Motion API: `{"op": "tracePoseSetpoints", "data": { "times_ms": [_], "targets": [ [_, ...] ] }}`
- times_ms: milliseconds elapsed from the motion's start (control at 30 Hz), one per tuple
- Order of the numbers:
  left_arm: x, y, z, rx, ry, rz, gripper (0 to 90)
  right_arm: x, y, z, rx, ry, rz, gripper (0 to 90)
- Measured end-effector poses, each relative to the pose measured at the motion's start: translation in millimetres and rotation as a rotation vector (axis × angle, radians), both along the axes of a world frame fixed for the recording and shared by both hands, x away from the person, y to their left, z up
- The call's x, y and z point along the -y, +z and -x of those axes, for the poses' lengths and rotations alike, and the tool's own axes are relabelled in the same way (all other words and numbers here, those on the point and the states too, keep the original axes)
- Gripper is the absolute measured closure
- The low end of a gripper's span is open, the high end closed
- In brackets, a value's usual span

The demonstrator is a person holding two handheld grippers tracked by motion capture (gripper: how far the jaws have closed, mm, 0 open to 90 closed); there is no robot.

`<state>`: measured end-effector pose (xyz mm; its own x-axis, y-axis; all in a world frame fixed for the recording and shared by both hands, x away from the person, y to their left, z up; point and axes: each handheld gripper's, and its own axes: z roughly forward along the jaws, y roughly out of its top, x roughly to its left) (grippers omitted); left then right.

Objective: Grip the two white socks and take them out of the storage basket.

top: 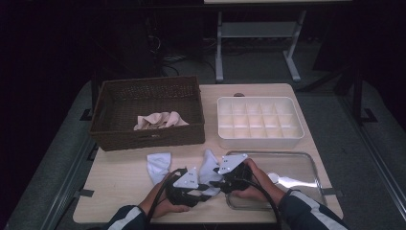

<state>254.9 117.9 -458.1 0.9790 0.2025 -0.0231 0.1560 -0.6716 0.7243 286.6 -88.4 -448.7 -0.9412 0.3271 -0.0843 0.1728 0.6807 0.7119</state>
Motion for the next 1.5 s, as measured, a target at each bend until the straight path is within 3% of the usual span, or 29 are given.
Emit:
{"op": "tracePoseSetpoints", "data": {
  "times_ms": [67,200,233,333,433,500,600,667,700,733,767,833,900,967,1100,1200,1300,1433,1500],
  "targets": [
    [3.1,-6.4,-0.4,-0.005,0.002,-0.031,66.4,0.4,0.4,-0.2,0.003,-0.002,0.002,49.7],
    [-0.7,-7.2,-3.5,-0.014,0.022,-0.026,72.4,0.7,-1.1,-1.6,0.006,0.0,0.015,46.7],
    [-2.7,-7.5,-4.8,-0.02,0.027,-0.025,74.4,0.2,-3.1,-3.2,-0.005,0.027,0.016,43.9],
    [-8.2,-6.7,-5.9,-0.027,0.02,-0.034,79.0,-1.2,-3.4,-4.6,0.005,0.037,0.031,46.1],
    [-12.3,-6.0,-5.4,-0.04,0.011,-0.038,82.7,-3.0,-6.5,-6.8,0.01,0.049,0.048,54.3],
    [-20.7,-5.2,-6.3,-0.072,-0.008,-0.043,84.1,-5.5,-7.1,-6.2,-0.003,0.051,0.065,65.3],
    [-28.5,-4.3,-6.6,-0.088,-0.017,-0.05,85.9,-10.0,-8.4,-5.8,-0.005,0.098,0.086,80.9],
    [-32.8,-3.7,-6.0,-0.089,-0.02,-0.055,86.1,-11.2,-6.2,-4.2,0.001,0.089,0.084,84.8],
    [-34.5,-3.1,-5.8,-0.087,-0.023,-0.061,86.1,-10.8,-4.1,-3.1,-0.017,0.072,0.072,84.9],
    [-36.9,-2.6,-5.6,-0.085,-0.026,-0.067,86.1,-9.7,-2.6,-4.4,-0.001,0.07,0.064,85.1],
    [-39.5,-2.2,-5.2,-0.089,-0.025,-0.072,86.0,-7.7,0.1,-5.4,0.007,0.049,0.05,85.0],
    [-45.5,-1.6,-5.0,-0.084,-0.014,-0.078,85.9,-3.1,6.7,-6.5,-0.02,-0.004,0.009,85.1],
    [-50.2,-1.5,-5.1,-0.086,-0.003,-0.078,85.8,1.4,9.5,-9.9,-0.007,-0.055,-0.01,84.8],
    [-54.1,-0.9,-4.9,-0.083,0.002,-0.083,85.7,3.3,9.5,-10.9,-0.027,-0.054,-0.033,84.0],
    [-62.5,0.3,-4.2,-0.079,0.013,-0.092,85.3,-0.6,7.1,-10.0,0.003,-0.076,0.005,76.3],
    [-70.3,1.5,-3.9,-0.08,0.024,-0.095,82.1,-1.1,5.3,-11.6,-0.013,-0.099,0.0,66.6],
    [-79.9,4.9,-3.3,-0.093,0.043,-0.028,75.6,0.4,6.7,-13.7,-0.01,-0.099,-0.014,64.5],
    [-83.5,15.1,-5.3,-0.082,0.119,0.083,67.0,1.9,11.8,-16.1,0.001,-0.105,-0.04,72.9],
    [-78.8,16.0,-5.5,-0.064,0.128,0.085,67.8,2.4,14.3,-17.6,0.019,-0.111,-0.05,77.3]
  ]
}}
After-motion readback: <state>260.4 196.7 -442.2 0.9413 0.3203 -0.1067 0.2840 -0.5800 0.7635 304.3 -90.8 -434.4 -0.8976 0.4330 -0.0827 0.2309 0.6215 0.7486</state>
